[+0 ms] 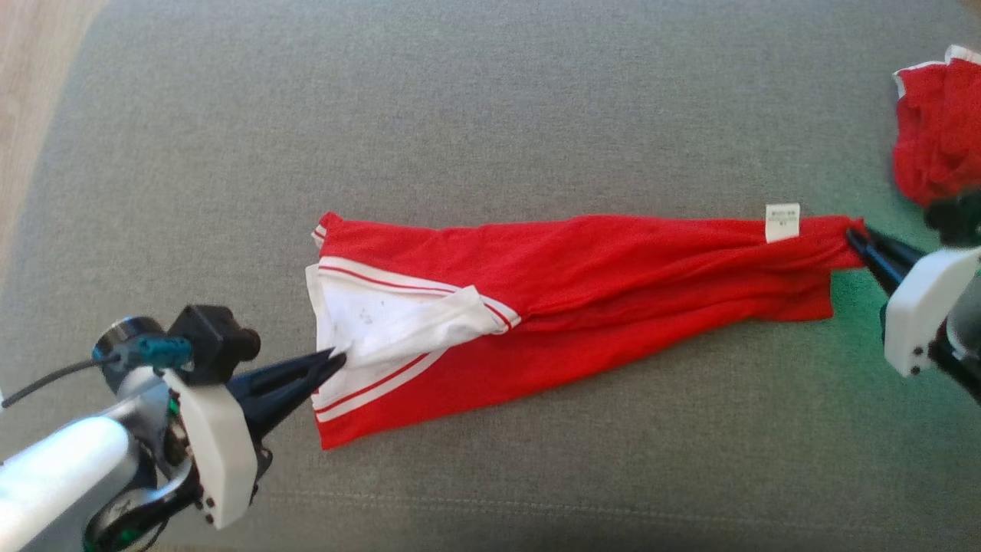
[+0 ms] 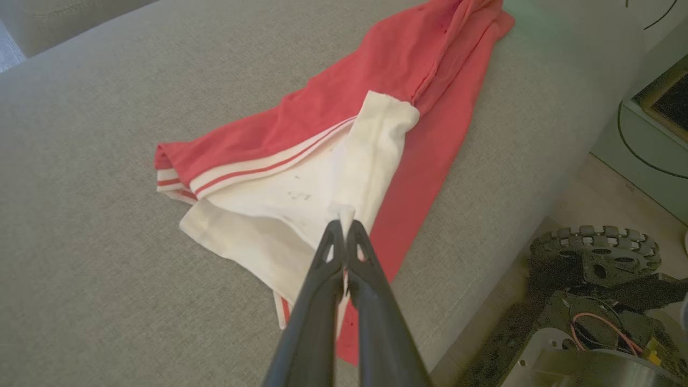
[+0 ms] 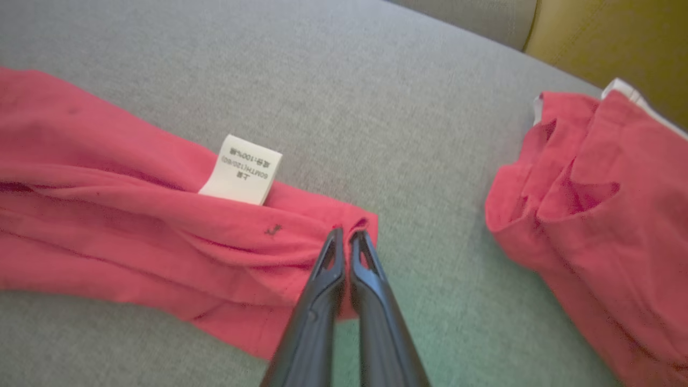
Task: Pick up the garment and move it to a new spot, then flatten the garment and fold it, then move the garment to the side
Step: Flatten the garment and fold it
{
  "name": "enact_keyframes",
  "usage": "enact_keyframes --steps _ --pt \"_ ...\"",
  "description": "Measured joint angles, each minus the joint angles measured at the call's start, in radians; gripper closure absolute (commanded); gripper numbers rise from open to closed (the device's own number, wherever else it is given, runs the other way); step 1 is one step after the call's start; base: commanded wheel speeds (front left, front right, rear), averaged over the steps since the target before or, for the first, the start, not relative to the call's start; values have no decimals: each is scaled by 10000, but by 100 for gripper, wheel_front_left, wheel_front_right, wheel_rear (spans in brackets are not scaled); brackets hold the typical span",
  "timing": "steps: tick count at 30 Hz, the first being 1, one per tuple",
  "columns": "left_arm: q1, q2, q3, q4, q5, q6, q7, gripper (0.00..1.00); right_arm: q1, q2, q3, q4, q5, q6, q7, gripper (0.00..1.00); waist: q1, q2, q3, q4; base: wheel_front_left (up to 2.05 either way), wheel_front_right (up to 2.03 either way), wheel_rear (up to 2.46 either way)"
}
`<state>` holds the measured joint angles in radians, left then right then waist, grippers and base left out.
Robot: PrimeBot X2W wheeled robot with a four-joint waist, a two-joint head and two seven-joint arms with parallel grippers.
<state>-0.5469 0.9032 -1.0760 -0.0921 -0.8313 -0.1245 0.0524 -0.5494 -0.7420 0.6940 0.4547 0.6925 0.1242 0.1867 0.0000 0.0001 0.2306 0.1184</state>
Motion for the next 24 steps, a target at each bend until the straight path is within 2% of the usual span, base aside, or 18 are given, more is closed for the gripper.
enact_keyframes --steps 1,2,3,5,6,7,8,11,15,19,21,24 --pt "20 2 -54 -2 0 0 0 100 93 -17 38 -31 46 0 59 69 0 0 -29 -10 0 0 0" --pt "55 2 -94 -2 -13 0 2 100 186 -36 88 -36 90 0 134 50 0 0 -60 -20 0 0 0" --pt "106 2 -107 -2 -81 0 10 100 287 -56 94 -36 134 0 176 0 0 0 -91 -29 0 0 0" --pt "162 2 -163 0 -167 0 92 98 422 -117 105 -13 303 0 368 0 0 0 -154 -45 0 0 0" --pt "168 0 -173 8 -184 0 102 62 483 -157 107 2 399 0 495 0 0 0 -189 -55 0 0 0" --pt "177 0 -178 19 -263 0 142 3 514 -188 115 25 472 0 608 0 0 0 -228 -66 0 0 0" --pt "200 -2 -178 33 -326 2 167 0 522 -221 111 54 489 0 617 0 0 0 -268 -77 0 0 0" --pt "352 -12 -182 73 -431 27 163 0 522 -265 -121 155 493 0 704 0 0 0 -400 -100 0 0 0" --pt "390 -46 -38 198 -523 376 -161 0 521 -257 -844 443 395 0 621 0 0 0 -590 -113 0 0 0" --pt "393 -451 880 562 -619 1546 -1434 0 517 205 -2592 779 -2 0 -238 0 0 0 -791 -96 0 0 0" --pt "414 -851 1344 752 -869 2094 -2115 0 523 780 -3436 740 -190 0 -583 0 0 0 -892 -83 0 0 0" --pt "635 -1567 2102 1016 -1413 2696 -2794 0 831 1707 -4381 205 -558 0 -989 0 0 0 -1051 -70 0 0 0"
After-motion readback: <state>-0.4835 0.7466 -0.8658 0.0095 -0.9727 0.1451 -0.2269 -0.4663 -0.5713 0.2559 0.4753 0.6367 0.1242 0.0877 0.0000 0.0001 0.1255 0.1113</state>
